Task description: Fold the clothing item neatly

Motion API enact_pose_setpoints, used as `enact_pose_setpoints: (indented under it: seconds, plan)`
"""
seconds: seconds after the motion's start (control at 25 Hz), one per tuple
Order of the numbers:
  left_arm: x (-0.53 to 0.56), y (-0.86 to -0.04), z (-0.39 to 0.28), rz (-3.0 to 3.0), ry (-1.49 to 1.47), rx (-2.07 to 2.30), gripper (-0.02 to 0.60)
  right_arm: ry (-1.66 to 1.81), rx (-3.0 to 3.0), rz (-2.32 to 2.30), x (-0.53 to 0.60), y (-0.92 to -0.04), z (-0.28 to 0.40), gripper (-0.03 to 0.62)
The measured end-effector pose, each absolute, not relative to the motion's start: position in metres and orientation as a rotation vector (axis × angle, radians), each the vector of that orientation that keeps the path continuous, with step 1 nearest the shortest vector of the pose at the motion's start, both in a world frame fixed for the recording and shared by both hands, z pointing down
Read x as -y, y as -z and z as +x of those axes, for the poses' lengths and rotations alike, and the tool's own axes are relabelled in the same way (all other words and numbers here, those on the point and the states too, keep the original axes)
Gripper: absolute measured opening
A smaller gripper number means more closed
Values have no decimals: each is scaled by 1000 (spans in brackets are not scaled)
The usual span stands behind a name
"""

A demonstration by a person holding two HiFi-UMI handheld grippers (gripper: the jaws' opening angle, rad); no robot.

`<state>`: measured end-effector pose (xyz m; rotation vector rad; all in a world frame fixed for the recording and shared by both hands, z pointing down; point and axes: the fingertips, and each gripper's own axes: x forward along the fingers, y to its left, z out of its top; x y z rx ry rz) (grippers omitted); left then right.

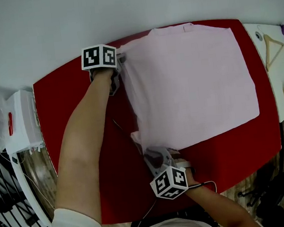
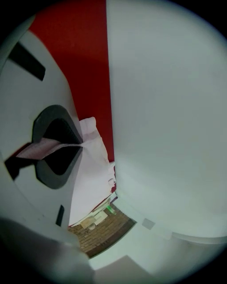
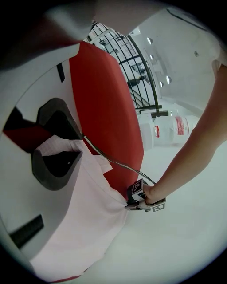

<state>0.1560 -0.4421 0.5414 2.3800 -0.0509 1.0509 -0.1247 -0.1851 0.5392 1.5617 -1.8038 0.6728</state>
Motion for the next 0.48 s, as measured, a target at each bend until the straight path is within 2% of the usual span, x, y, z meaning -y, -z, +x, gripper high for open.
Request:
enact_pose_setpoints:
  seconds: [0.32, 0.48]
  plan:
    - [447, -540, 158, 2393, -1049, 40, 29, -680, 1821, 1580, 188, -540, -125, 87]
    - [454, -539, 153, 2416, -1045, 65, 62, -684, 1813, 1565, 188, -542, -126, 87]
